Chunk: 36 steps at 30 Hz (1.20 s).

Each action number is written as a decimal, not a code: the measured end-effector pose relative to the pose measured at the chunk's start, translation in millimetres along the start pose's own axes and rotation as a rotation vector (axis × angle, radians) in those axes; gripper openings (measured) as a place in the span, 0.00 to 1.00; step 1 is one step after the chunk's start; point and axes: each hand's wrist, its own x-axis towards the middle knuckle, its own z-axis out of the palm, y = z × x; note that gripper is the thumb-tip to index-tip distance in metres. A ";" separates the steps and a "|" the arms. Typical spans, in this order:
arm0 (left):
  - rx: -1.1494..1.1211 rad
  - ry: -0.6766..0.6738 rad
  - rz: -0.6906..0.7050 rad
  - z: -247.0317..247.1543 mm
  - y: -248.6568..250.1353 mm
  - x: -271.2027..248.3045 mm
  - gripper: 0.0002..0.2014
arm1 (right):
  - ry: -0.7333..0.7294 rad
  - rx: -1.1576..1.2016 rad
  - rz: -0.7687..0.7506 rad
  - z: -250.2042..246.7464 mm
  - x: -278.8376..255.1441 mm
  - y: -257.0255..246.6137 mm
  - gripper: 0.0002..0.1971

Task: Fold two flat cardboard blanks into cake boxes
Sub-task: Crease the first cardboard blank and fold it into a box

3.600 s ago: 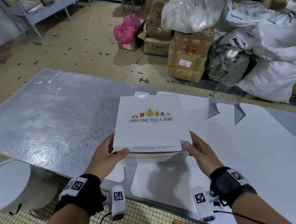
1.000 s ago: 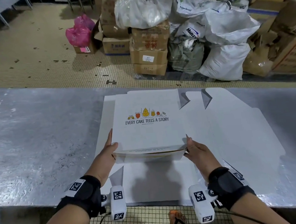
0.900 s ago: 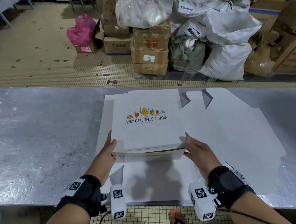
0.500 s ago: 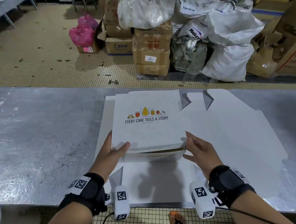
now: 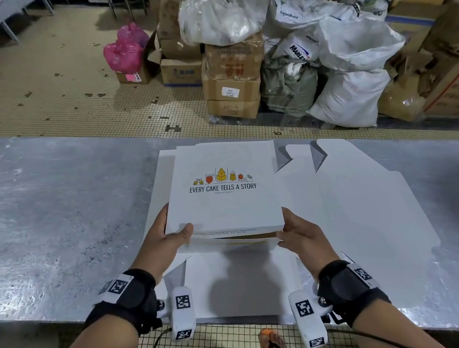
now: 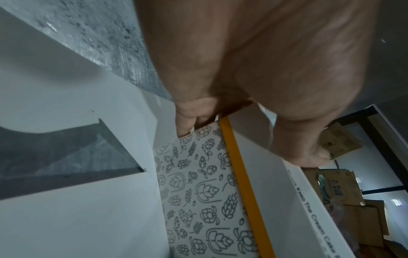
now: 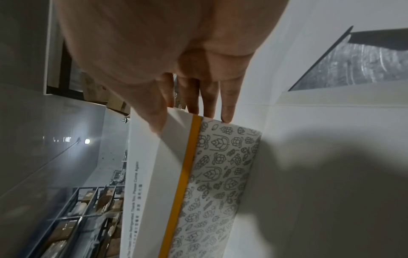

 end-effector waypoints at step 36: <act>0.269 0.276 0.317 31.7 27.5 11.6 0.10 | 0.079 0.046 0.072 6.3 10.4 12.3 0.17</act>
